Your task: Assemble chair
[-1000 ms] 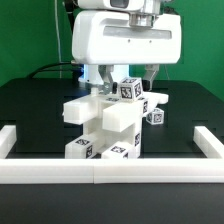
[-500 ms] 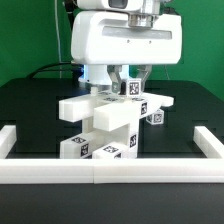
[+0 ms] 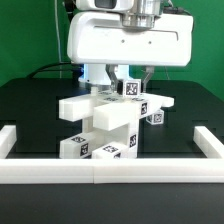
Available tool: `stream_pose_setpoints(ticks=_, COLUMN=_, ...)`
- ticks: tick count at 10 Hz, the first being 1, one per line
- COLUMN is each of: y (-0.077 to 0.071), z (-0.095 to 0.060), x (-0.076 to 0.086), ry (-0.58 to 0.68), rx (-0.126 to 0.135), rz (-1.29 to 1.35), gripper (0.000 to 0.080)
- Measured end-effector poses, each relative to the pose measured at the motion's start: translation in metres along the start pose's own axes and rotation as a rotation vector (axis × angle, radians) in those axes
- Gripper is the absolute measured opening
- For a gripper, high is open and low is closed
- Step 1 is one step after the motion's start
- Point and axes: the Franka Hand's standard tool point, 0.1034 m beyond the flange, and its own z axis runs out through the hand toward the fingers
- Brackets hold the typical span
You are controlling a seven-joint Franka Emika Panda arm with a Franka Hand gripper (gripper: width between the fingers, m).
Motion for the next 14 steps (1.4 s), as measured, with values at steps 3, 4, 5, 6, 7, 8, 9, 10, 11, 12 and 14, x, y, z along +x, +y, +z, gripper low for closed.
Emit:
stream_pose_setpoints(ticks=3, y=0.0, z=0.0003, x=-0.0003, ry=-0.001, rx=0.002, rz=0.188, gripper=0.0271)
stream_pose_setpoints(ticks=4, y=0.0024, z=0.0008, x=-0.0017, ry=-0.007, rx=0.019, rz=0.276, gripper=0.0271)
stream_pose_setpoints(ticks=5, y=0.0052, z=0.0013, x=-0.003, ry=-0.013, rx=0.028, rz=0.336, gripper=0.0271)
stream_pose_setpoints(ticks=6, y=0.0068, z=0.0017, x=-0.0033, ry=-0.012, rx=0.042, rz=0.422, gripper=0.0271)
stream_pose_setpoints(ticks=7, y=0.0072, z=0.0019, x=-0.0032, ry=-0.011, rx=0.052, rz=0.492, gripper=0.0271)
stream_pose_setpoints(ticks=8, y=0.007, z=0.002, x=-0.0031, ry=-0.012, rx=0.054, rz=0.545, gripper=0.0271)
stream_pose_setpoints(ticks=9, y=0.0072, z=0.002, x=-0.0031, ry=-0.014, rx=0.059, rz=0.619, gripper=0.0271)
stream_pose_setpoints(ticks=10, y=0.007, z=0.002, x=-0.003, ry=-0.016, rx=0.061, rz=0.68, gripper=0.0271)
stream_pose_setpoints(ticks=11, y=0.0069, z=0.002, x=-0.003, ry=-0.018, rx=0.063, rz=0.751, gripper=0.0271)
stream_pose_setpoints(ticks=12, y=0.007, z=0.002, x=-0.0029, ry=-0.018, rx=0.069, rz=0.786, gripper=0.0271)
stream_pose_setpoints(ticks=14, y=0.0058, z=0.002, x=-0.0026, ry=-0.025, rx=0.075, rz=0.951, gripper=0.0271)
